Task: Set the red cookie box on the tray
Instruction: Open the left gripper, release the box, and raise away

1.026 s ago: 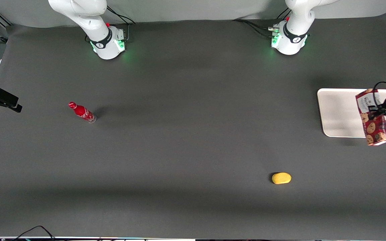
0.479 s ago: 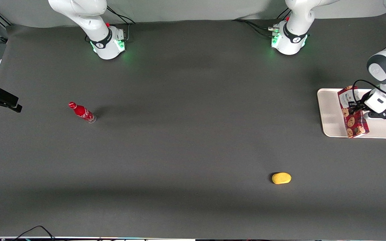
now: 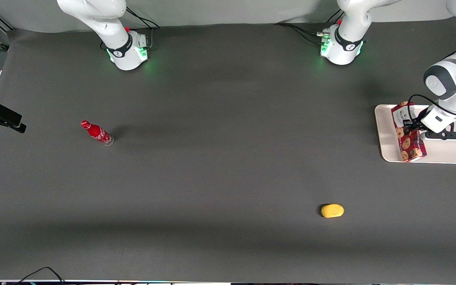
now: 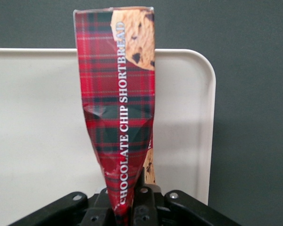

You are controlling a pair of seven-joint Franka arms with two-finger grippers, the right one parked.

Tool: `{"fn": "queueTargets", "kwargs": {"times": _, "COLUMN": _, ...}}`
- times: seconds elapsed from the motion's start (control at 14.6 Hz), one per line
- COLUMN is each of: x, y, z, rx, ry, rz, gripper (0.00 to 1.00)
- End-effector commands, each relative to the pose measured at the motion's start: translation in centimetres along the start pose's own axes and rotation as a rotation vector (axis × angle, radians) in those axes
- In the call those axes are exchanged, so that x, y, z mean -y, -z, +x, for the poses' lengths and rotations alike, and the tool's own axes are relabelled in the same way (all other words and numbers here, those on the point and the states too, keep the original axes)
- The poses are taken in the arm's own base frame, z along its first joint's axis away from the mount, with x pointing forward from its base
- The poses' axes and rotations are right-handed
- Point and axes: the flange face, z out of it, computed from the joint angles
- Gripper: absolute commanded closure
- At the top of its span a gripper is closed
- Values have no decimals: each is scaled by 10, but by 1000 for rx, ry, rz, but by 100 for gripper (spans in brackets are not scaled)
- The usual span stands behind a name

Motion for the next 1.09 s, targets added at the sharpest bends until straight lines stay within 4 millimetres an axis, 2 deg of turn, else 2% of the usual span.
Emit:
{"fn": "queueTargets", "kwargs": {"times": 0.0, "x": -3, "y": -7, "z": -2, "rx": 3, "ry": 17, "rz": -5, "gripper": 100}}
{"fn": "queueTargets", "kwargs": {"times": 0.34, "x": -4, "y": -9, "z": -3, "rx": 13, "ry": 15, "rz": -9, "gripper": 98}}
{"fn": "queueTargets", "kwargs": {"times": 0.48, "x": -5, "y": -10, "z": -3, "rx": 14, "ry": 12, "rz": -9, "gripper": 69}}
{"fn": "queueTargets", "kwargs": {"times": 0.55, "x": -4, "y": -9, "z": -2, "rx": 11, "ry": 12, "rz": -8, "gripper": 26}}
{"fn": "queueTargets", "kwargs": {"times": 0.62, "x": -5, "y": -8, "z": -1, "rx": 10, "ry": 9, "rz": -8, "gripper": 0}}
{"fn": "queueTargets", "kwargs": {"times": 0.89, "x": -1, "y": 0, "z": 6, "rx": -1, "ry": 11, "rz": -6, "gripper": 0}}
{"fn": "queueTargets", "kwargs": {"times": 1.03, "x": 3, "y": 20, "z": 24, "rx": -3, "ry": 4, "rz": -14, "gripper": 0}}
